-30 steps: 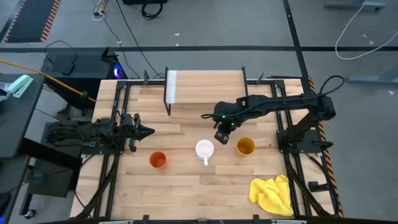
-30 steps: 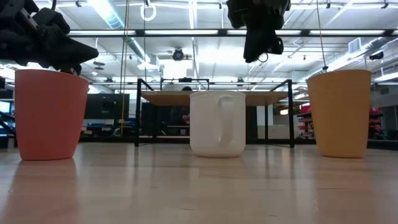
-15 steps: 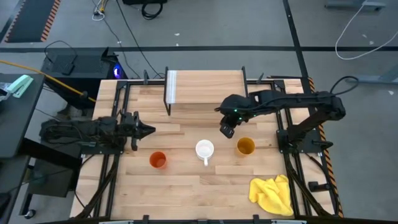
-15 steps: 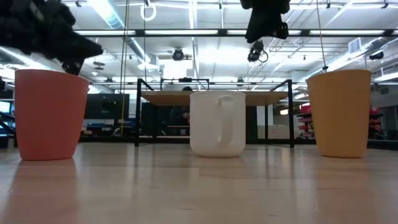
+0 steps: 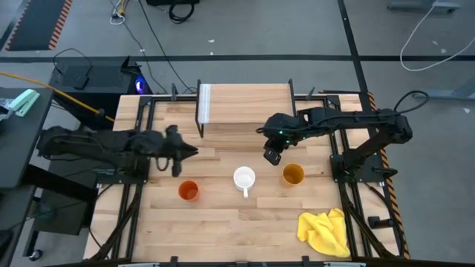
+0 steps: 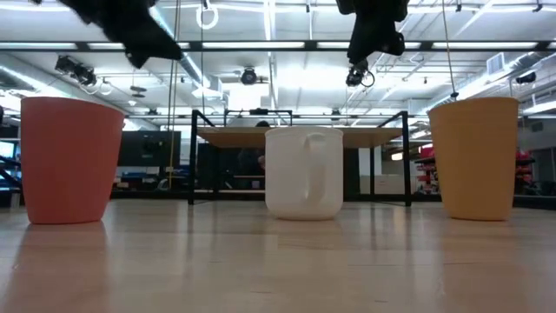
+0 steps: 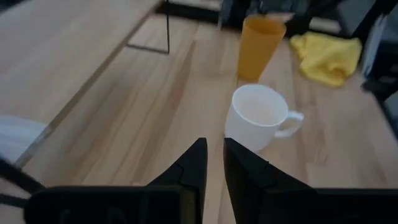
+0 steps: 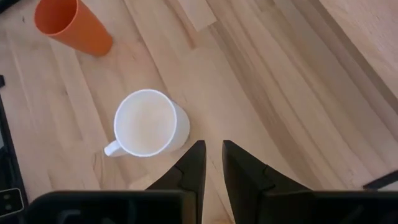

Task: Stack small to large cups/mugs on shelf
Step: Put the white mug on the shelf

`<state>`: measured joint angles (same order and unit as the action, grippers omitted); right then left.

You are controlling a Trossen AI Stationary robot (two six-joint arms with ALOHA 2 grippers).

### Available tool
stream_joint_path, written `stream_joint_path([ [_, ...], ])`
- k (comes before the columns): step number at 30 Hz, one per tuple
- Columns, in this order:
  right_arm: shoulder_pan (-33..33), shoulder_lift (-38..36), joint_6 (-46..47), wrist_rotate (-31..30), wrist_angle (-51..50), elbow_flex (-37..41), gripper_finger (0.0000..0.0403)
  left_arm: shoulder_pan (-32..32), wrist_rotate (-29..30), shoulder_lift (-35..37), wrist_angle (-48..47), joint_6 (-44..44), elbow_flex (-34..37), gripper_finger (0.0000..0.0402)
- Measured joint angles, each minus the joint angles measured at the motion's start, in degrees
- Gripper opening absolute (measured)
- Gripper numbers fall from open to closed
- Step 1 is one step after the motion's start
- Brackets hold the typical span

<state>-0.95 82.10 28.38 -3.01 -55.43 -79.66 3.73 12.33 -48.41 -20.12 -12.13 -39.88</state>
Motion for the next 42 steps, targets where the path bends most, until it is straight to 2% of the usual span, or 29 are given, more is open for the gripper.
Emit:
stream_joint_path([
  [4,0.11,-0.04,0.27,-0.99,-2.44,0.00,0.0061,-2.62,-3.26,-9.63,-4.78,0.49,-8.07,0.0059],
  [9,1.24,-0.29,1.87,-5.48,-7.53,0.04,0.0061,-7.88,-13.13,-21.14,-10.73,-0.23,-17.10,0.0052],
  [14,3.74,-1.01,2.96,-6.40,-8.59,0.20,0.0061,-11.26,-21.38,-31.04,-13.01,-0.17,-23.25,0.0053],
  [19,5.85,-2.95,4.56,-7.19,-8.94,2.92,0.0061,-12.29,-21.78,-39.70,-16.92,1.96,-29.44,0.0060],
  [23,6.43,-6.40,7.57,-7.69,-8.91,8.12,0.0061,-11.61,-21.59,-45.02,-18.71,2.35,-34.40,0.0059],
  [27,6.40,-10.60,10.16,-7.71,-8.71,13.39,0.0061,-10.05,-21.30,-49.36,-19.87,3.78,-39.53,0.0059],
  [33,6.40,-16.63,12.17,-8.98,-8.27,18.00,0.0061,-7.54,-15.70,-56.01,-27.85,4.03,-47.88,0.0073],
  [42,6.40,-21.23,12.11,-9.01,-7.17,21.17,0.0061,-4.74,-15.50,-63.30,-31.24,4.03,-54.38,0.0093],
])
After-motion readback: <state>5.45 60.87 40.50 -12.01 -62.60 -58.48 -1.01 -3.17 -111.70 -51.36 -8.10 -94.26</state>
